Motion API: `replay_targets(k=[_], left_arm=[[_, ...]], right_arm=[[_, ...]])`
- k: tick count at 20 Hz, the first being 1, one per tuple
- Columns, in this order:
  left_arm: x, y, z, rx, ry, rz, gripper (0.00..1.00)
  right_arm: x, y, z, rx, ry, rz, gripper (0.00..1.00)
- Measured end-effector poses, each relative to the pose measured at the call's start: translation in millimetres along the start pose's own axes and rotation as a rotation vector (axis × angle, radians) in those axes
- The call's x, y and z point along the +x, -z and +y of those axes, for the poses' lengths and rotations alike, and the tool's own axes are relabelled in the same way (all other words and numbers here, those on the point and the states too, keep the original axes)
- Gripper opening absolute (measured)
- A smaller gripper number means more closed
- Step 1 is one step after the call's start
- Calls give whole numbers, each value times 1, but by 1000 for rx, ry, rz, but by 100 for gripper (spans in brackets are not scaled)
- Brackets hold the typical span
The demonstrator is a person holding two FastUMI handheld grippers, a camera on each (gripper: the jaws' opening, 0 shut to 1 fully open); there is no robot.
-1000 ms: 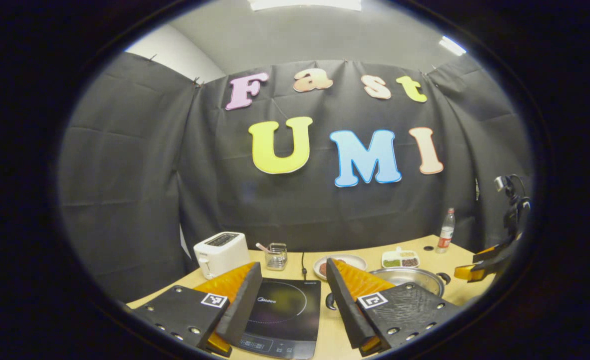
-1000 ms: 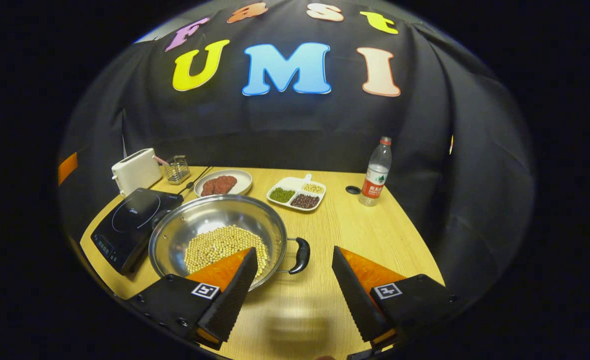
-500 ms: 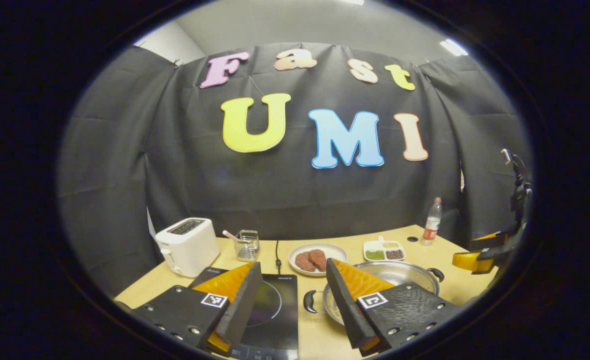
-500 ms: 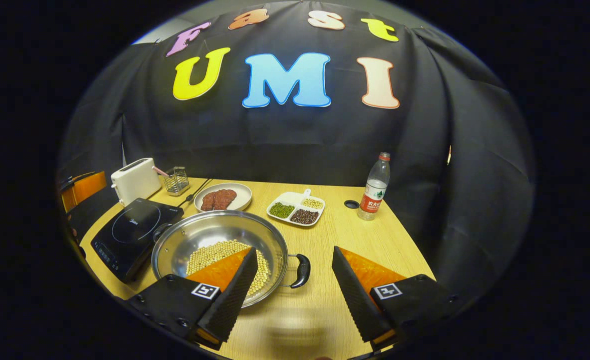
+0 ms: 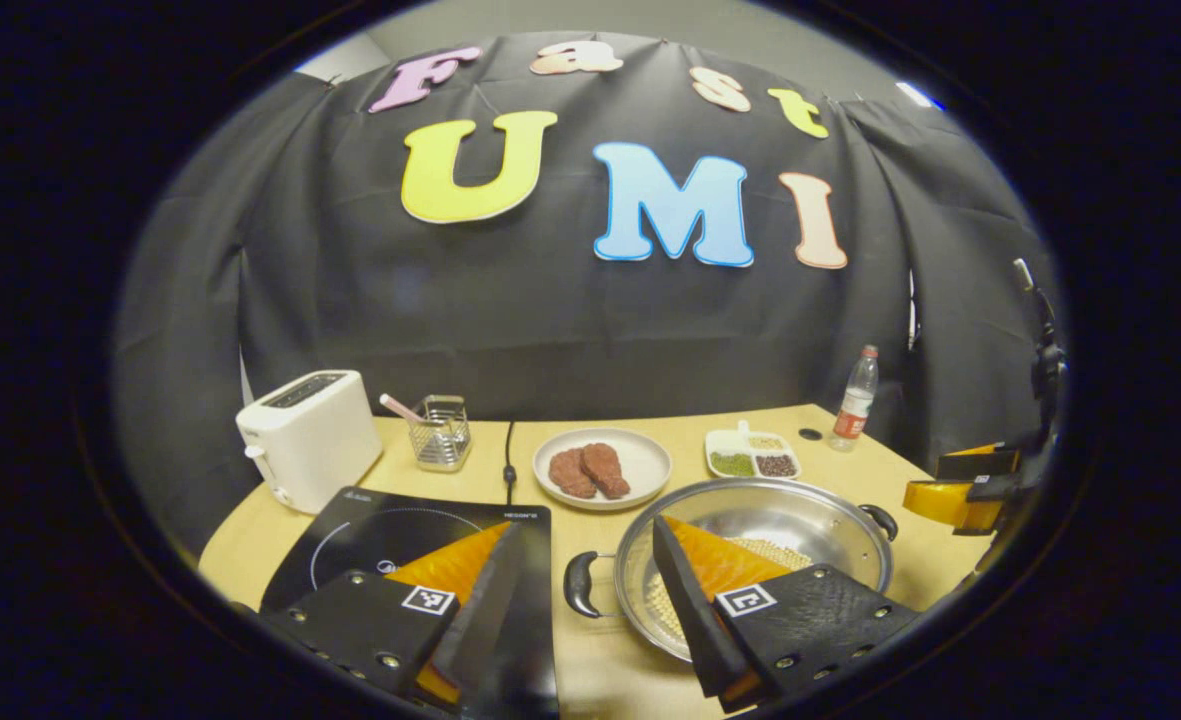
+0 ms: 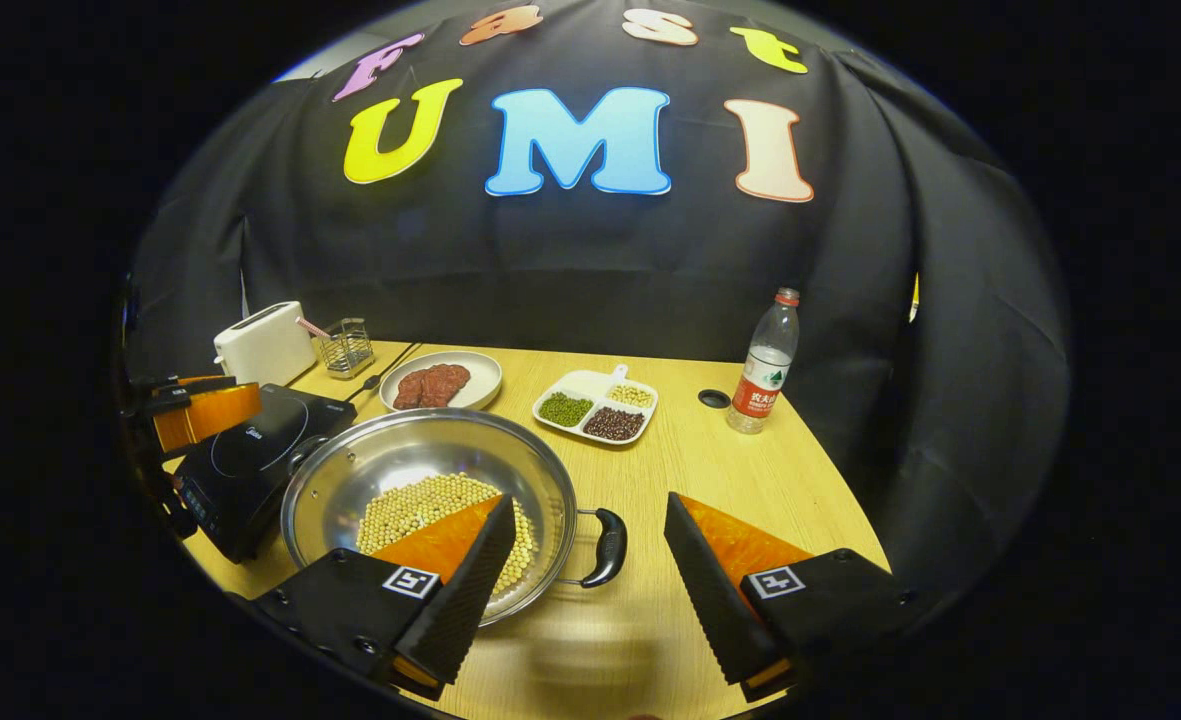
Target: First push the handle of the pot to place it horizontally, then grasp the pot with both hands and set it on the induction cooktop.
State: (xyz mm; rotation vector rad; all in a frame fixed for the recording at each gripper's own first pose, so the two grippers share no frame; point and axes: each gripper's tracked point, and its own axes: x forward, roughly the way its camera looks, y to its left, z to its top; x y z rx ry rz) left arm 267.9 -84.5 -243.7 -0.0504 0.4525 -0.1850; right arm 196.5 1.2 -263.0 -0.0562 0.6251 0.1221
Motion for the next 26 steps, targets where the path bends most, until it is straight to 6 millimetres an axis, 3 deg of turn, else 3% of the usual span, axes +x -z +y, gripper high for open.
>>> replay_targets(k=[8, 19, 22, 23, 25, 26], left_arm=[[48, 56, 1, -33, 19, 150, 80], [69, 76, -9, -33, 38, 220, 80], [72, 93, -9, -34, 24, 271, 77], [76, 90, -9, -27, 19, 259, 86], [78, 86, -10, -16, 7, 250, 78], [78, 86, -9, -14, 1, 248, 81]], right_arm=[[30, 13, 4, -4, -19, 55, 96], [48, 25, 3, -16, -24, 96, 94], [52, 29, 1, -10, -20, 107, 94], [53, 30, 0, -6, -18, 111, 96], [56, 35, -1, 1, -15, 125, 96], [58, 37, -1, 4, -13, 133, 96]])
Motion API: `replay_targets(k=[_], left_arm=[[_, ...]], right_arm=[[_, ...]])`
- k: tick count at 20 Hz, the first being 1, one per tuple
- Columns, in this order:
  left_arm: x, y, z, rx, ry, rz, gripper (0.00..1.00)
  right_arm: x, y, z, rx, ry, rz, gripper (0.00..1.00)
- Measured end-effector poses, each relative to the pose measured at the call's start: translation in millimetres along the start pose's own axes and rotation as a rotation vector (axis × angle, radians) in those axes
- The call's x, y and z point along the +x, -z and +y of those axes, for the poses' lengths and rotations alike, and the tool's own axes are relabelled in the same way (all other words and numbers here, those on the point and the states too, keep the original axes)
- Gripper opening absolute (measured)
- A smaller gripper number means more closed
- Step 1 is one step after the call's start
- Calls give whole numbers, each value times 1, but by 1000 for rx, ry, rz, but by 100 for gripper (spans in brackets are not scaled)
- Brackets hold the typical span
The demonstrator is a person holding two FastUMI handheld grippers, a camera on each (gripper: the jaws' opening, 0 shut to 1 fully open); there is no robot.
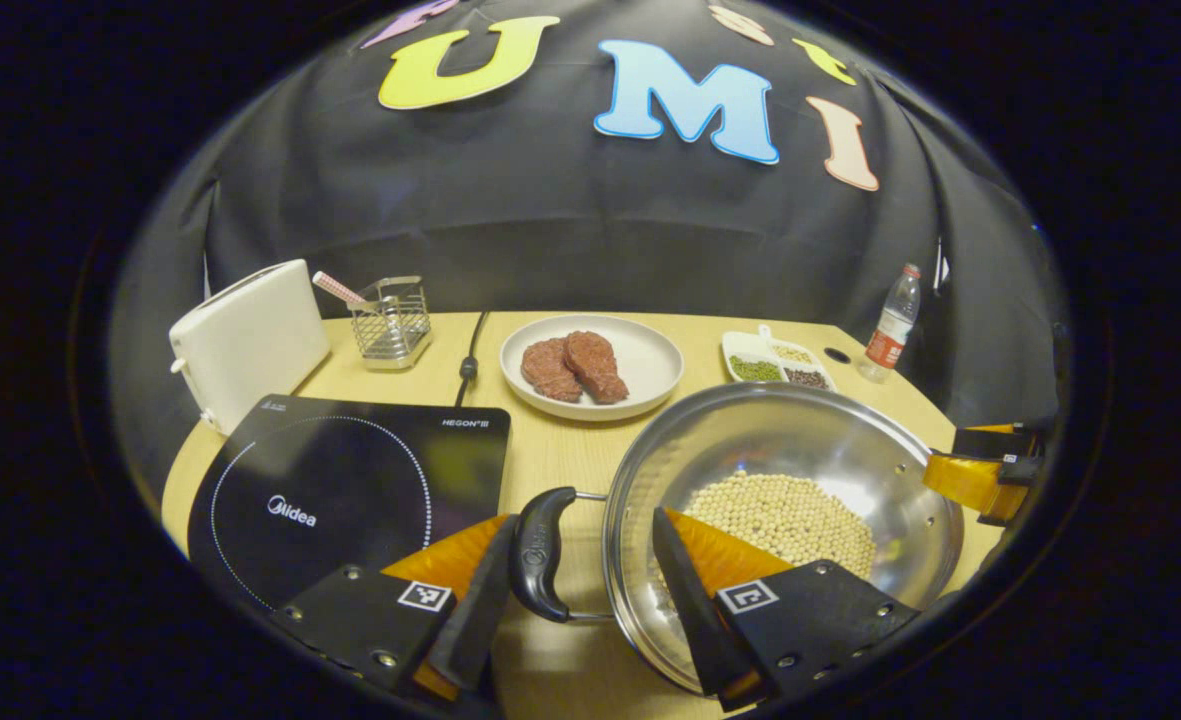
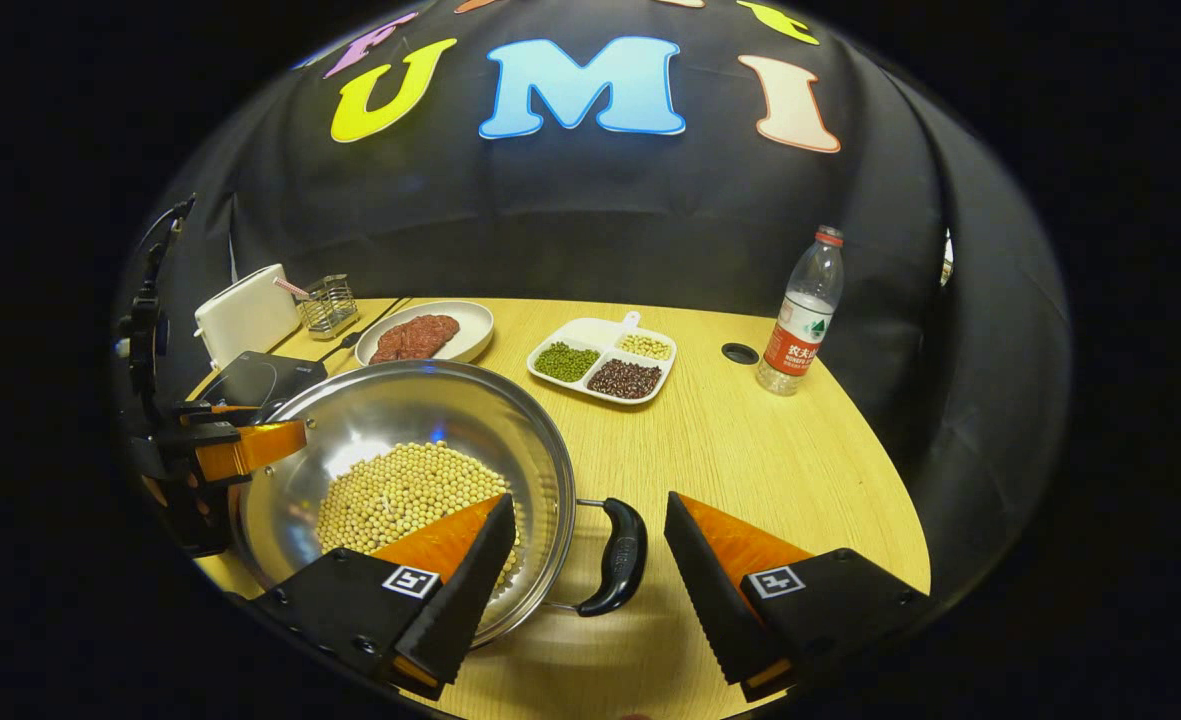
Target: First push the handle of the pot to place it horizontally, then grasp the pot with both hands and set it on the induction cooktop.
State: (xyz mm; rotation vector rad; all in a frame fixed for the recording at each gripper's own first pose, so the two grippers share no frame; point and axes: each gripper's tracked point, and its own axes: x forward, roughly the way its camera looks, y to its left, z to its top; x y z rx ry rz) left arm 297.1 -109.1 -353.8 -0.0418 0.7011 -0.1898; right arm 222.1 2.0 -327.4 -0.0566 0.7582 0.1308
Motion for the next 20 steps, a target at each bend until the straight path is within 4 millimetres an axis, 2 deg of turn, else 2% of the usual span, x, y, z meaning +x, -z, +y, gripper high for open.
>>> replay_targets(k=[1, 4, 5, 6, 8, 9, 11, 12, 14, 15, 18, 20], left_arm=[[0, 0, 0, -1, -5, 0, 77], [1, -1, 5, -3, -35, 1, 80], [0, -1, 8, -9, -41, 3, 75], [0, 1, 8, -18, -39, 3, 65], [-1, 2, 8, -18, -42, 7, 64], [-1, 1, 8, -16, -44, 7, 64], [-1, 3, 7, -17, -48, 8, 60], [-2, 2, 8, -15, -49, 9, 63], [-2, 3, 6, -3, -53, 10, 65], [-2, 4, 6, 4, -55, 17, 60], [-5, 5, 5, 12, -60, 20, 58], [-6, 2, 5, 9, -75, 7, 54]], right_arm=[[2, 3, 0, 3, 0, 10, 96], [6, 10, 0, 18, -2, 43, 96], [7, 12, -1, 23, -2, 50, 96], [8, 14, -2, 28, 0, 57, 93], [10, 16, -3, 41, 1, 68, 82], [9, 16, -2, 53, -1, 70, 71], [11, 17, -4, 72, -2, 77, 68], [11, 16, -3, 86, -4, 83, 67], [11, 16, -3, 112, -5, 100, 59], [11, 17, -2, 106, -11, 115, 54], [12, 15, -2, 110, -20, 120, 45], [13, 13, -2, 103, -16, 109, 48]])
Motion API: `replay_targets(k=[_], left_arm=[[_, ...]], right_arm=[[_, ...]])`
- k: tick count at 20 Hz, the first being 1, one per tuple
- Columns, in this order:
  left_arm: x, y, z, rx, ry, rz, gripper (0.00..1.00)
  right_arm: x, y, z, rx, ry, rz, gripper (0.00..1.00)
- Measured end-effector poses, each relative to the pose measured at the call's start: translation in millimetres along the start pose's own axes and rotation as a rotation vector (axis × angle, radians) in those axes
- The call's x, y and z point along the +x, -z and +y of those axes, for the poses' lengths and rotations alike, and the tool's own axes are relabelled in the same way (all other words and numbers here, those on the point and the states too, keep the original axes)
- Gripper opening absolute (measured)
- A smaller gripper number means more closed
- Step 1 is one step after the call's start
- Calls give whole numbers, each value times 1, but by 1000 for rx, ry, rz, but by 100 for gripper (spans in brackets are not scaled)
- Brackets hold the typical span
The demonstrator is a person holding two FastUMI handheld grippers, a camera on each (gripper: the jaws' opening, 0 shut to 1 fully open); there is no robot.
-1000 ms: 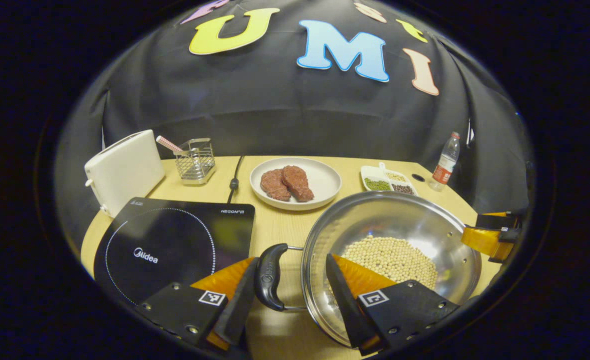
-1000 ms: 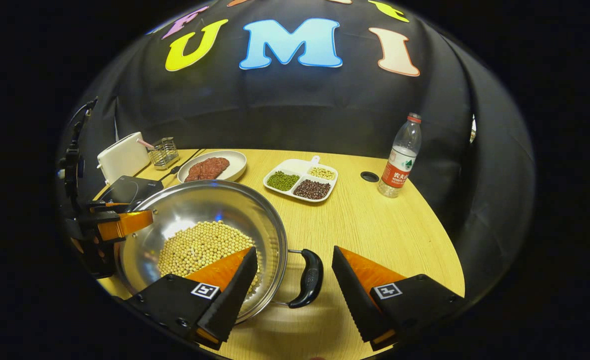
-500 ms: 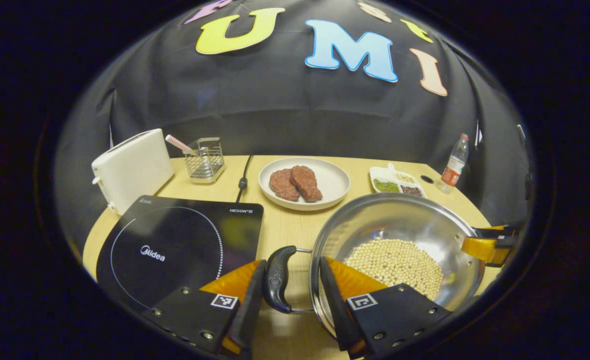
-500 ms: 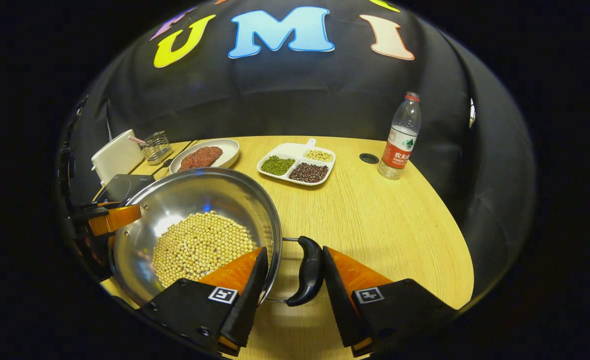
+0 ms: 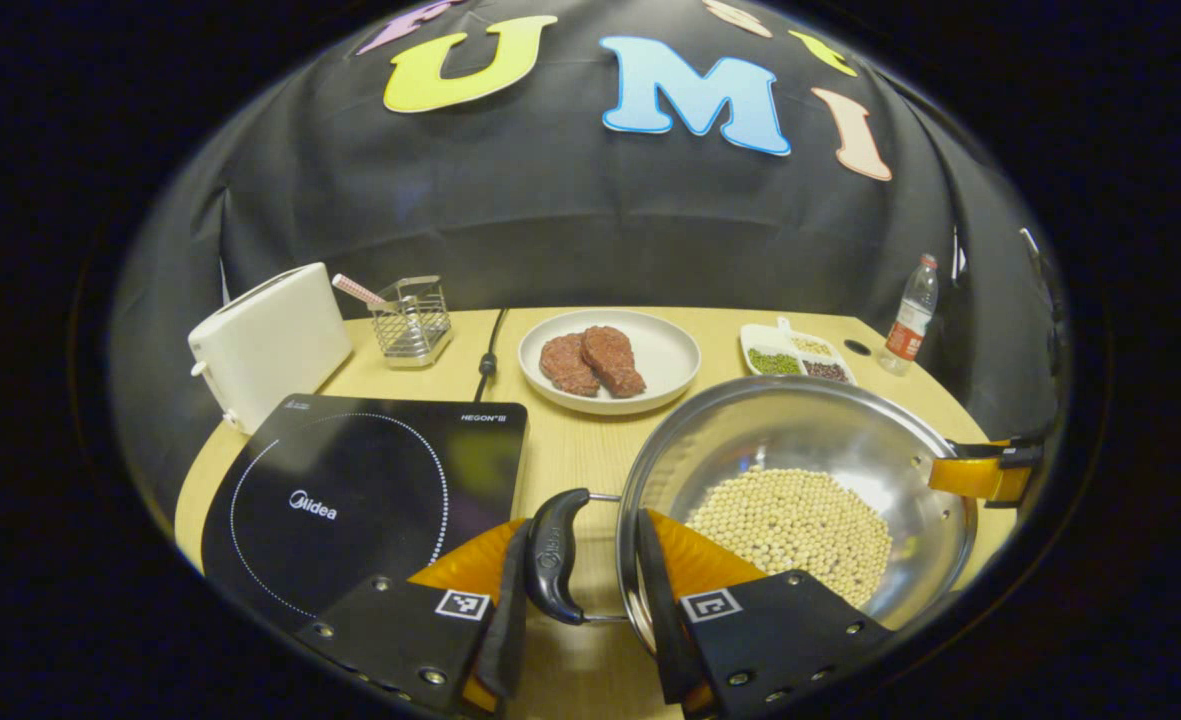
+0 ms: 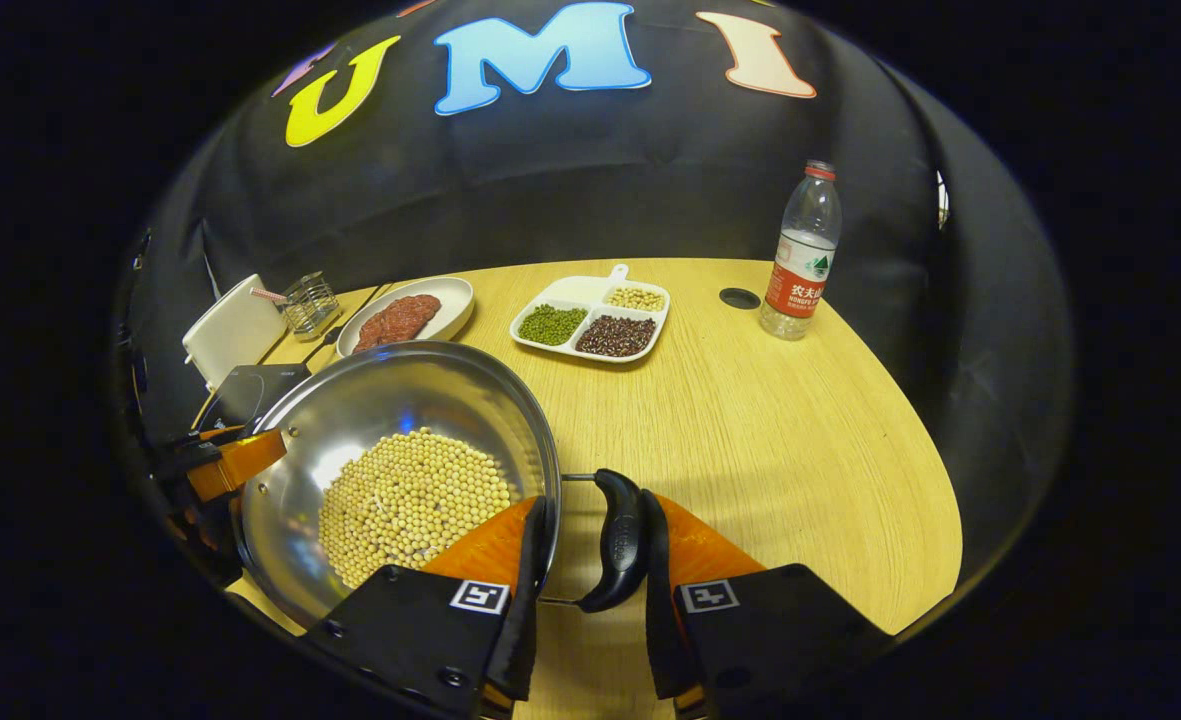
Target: First push the handle of the pot to place it horizontally, then grasp the pot with both hands and set it on the induction cooktop.
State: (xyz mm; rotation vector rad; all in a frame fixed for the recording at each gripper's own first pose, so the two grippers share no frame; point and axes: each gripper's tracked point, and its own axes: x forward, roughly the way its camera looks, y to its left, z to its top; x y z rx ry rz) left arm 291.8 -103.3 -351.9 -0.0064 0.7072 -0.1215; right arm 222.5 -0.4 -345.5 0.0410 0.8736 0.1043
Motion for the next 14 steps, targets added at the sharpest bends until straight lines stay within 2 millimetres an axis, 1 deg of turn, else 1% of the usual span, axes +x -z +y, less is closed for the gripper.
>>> replay_targets(k=[1, 2, 3, 4, 5, 6, 7, 8, 9, 10, 11, 12, 13, 14], left_arm=[[-1, -3, -1, 6, -9, -10, 57], [-2, -4, -2, 15, -14, -11, 50], [-3, -7, -2, 20, -17, -16, 53], [-4, -10, -3, 26, -18, -18, 56], [-4, -12, -5, 30, -15, -19, 56], [-5, -12, -5, 29, -13, -18, 50], [-4, -14, -6, 23, -8, -22, 56], [-7, -15, -5, 12, -3, -27, 53], [-9, -16, -5, 2, 5, -27, 55], [-12, -16, -4, -4, 10, -29, 53], [-15, -18, -2, -3, 15, -32, 53], [-18, -21, 1, -1, 21, -36, 53], [-20, -23, 5, -2, 27, -38, 53], [-23, -25, 9, -5, 35, -40, 53]], right_arm=[[0, 0, -1, -4, 2, -2, 44], [0, -1, -1, 5, -1, 0, 48], [1, 0, -1, 21, -6, 10, 44], [1, 1, -1, 32, -10, 19, 47], [0, 1, -2, 36, -8, 22, 47], [-3, -2, -3, 32, 1, 14, 44], [-7, -3, -3, 21, 11, 5, 43], [-11, -7, -3, 18, 17, -7, 43], [-15, -8, -2, 20, 23, -10, 47], [-19, -10, 0, 23, 26, -10, 44], [-23, -11, 2, 24, 31, -11, 43], [-28, -12, 5, 28, 39, -16, 47], [-32, -12, 9, 29, 44, -19, 43], [-37, -13, 14, 32, 49, -23, 47]])
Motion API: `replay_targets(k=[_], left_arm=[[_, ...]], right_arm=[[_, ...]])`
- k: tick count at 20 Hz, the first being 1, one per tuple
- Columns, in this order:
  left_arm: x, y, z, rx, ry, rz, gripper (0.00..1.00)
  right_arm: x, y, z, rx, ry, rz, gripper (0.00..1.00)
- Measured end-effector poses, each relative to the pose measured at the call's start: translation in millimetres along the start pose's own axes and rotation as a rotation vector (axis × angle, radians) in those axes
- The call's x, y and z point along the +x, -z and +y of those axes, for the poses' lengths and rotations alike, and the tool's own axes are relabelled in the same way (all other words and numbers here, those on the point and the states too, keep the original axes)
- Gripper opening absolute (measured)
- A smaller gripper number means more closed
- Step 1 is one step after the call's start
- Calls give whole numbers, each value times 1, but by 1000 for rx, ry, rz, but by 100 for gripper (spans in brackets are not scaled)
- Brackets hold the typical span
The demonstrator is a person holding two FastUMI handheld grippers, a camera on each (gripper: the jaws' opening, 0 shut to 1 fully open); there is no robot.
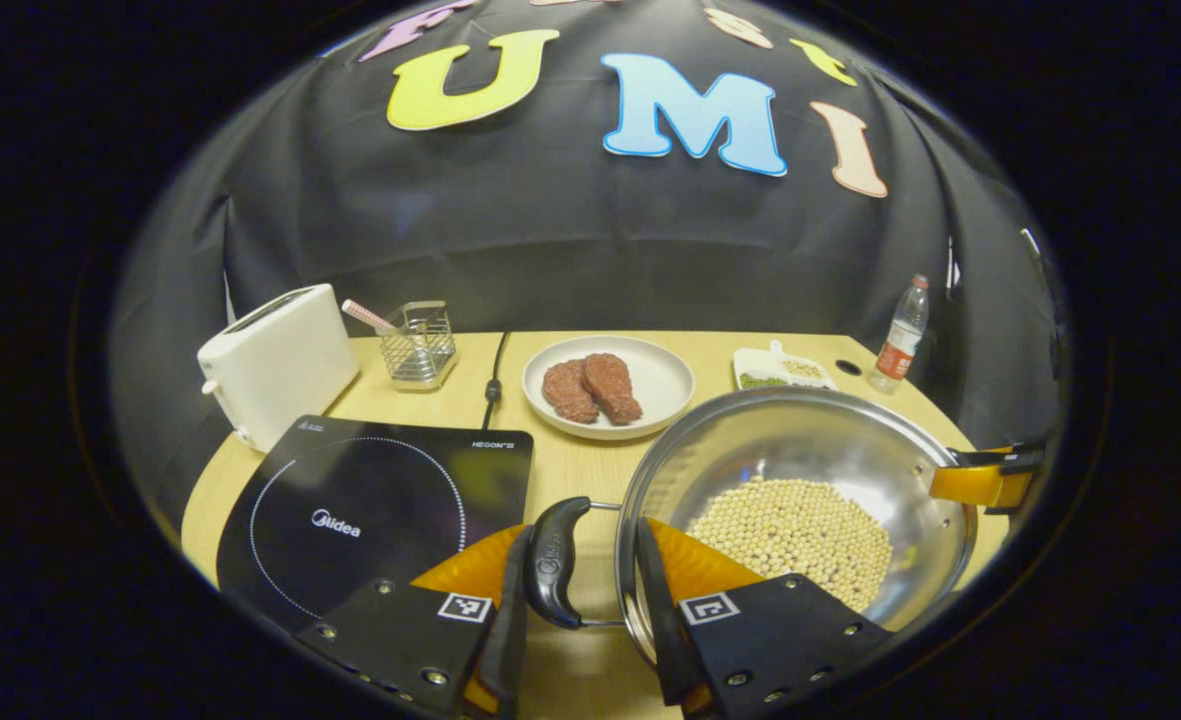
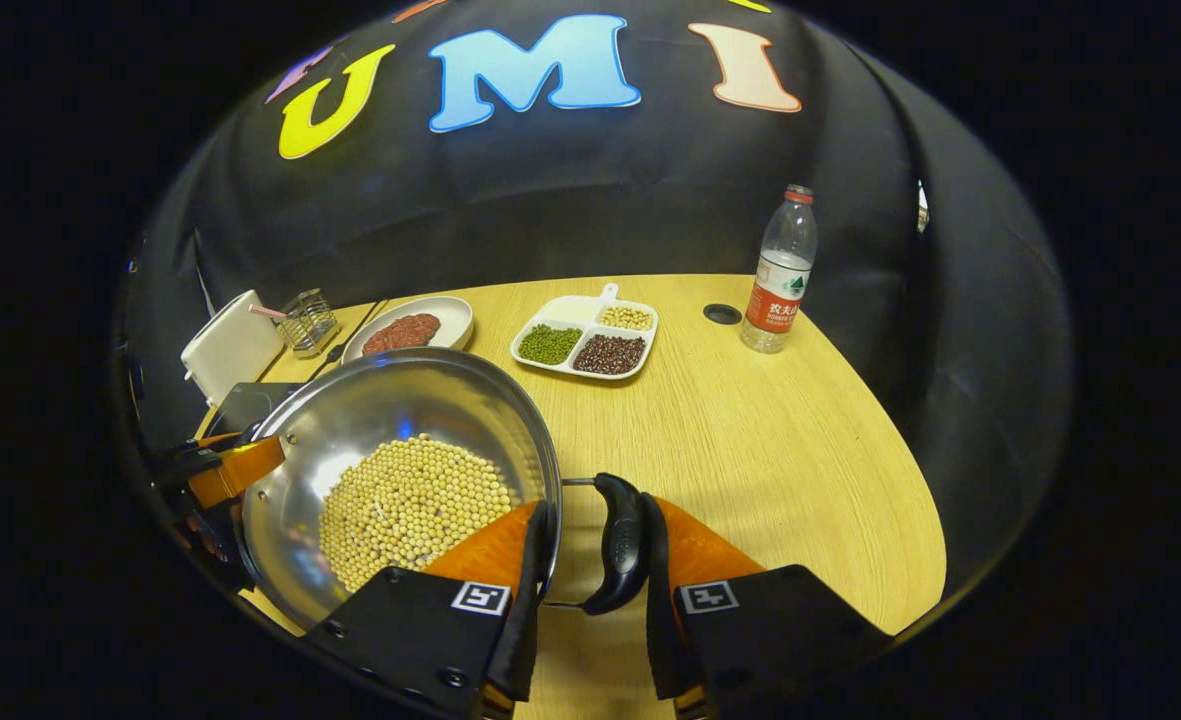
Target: First push the handle of the pot to place it horizontally, then grasp the pot with both hands and set it on the induction cooktop.
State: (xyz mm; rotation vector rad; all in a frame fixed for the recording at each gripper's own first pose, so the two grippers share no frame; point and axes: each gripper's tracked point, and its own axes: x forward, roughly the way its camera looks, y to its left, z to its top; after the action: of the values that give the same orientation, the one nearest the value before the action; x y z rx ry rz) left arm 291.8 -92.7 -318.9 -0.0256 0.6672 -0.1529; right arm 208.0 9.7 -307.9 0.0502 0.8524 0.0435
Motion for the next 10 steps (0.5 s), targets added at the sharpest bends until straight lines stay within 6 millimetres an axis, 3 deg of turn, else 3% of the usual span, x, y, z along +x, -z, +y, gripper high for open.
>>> replay_targets(k=[10], left_arm=[[-26, -22, 56, 12, 22, -41, 53]], right_arm=[[-27, -8, 58, 16, 17, -40, 44]])
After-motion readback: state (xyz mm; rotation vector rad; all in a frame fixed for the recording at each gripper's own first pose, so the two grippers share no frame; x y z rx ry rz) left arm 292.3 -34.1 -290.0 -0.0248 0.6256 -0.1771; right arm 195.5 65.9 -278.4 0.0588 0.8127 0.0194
